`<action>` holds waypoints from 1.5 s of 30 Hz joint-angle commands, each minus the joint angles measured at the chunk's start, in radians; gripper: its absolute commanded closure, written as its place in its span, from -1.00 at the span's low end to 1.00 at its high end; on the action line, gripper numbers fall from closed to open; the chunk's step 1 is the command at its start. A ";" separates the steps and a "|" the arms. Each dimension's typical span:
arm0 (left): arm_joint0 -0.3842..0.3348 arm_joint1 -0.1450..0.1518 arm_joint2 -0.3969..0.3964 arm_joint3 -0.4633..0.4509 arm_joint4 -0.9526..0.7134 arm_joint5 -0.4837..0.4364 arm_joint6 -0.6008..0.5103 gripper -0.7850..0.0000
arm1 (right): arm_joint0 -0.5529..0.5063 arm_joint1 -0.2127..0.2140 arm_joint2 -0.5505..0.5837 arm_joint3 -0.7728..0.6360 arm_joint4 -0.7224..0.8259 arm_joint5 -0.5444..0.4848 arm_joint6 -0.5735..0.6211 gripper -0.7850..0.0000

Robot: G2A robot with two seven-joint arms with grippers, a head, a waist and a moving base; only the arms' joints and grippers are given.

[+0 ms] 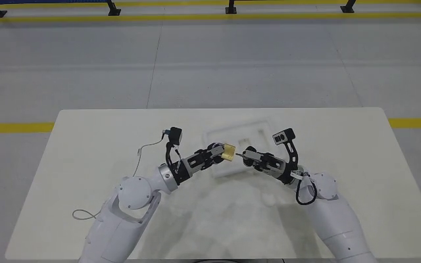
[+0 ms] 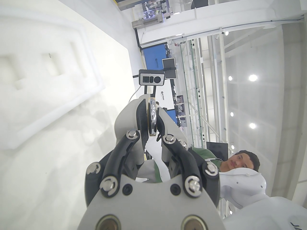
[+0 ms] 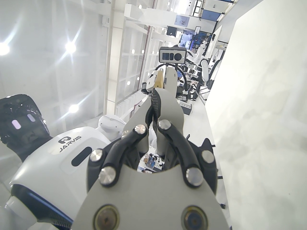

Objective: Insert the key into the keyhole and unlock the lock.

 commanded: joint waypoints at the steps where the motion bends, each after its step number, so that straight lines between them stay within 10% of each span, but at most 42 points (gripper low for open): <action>1: 0.000 0.000 0.000 0.000 0.000 0.000 0.000 1.00 | 0.000 0.001 0.000 0.003 -0.001 -0.001 0.000 1.00; 45: 0.000 0.000 0.000 0.000 0.000 0.000 0.000 1.00 | 0.026 0.013 -0.024 0.003 -0.034 0.018 -0.029 1.00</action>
